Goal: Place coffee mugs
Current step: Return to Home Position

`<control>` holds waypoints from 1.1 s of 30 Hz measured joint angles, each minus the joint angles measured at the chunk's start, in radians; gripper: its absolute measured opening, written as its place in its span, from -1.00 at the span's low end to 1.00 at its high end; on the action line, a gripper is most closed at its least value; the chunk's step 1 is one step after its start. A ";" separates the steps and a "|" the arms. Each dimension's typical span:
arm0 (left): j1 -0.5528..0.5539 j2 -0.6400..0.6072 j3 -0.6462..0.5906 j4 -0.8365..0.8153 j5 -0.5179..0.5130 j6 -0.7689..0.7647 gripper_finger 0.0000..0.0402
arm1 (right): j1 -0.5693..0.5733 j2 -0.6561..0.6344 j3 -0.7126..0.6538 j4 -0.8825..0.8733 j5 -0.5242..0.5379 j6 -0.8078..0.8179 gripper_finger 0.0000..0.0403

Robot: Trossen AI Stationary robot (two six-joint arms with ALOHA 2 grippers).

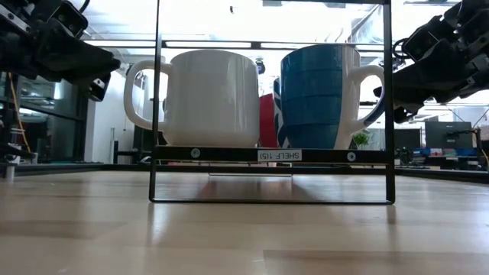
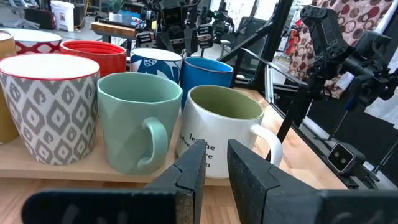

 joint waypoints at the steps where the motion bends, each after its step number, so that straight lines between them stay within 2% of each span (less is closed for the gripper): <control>1: 0.000 0.000 0.000 0.000 0.000 0.000 -0.71 | 0.000 0.000 0.000 0.000 0.000 0.000 -0.41; 33: 0.016 -0.024 0.000 -0.014 0.005 0.000 -0.71 | 0.000 0.000 0.000 0.000 0.000 0.000 -0.41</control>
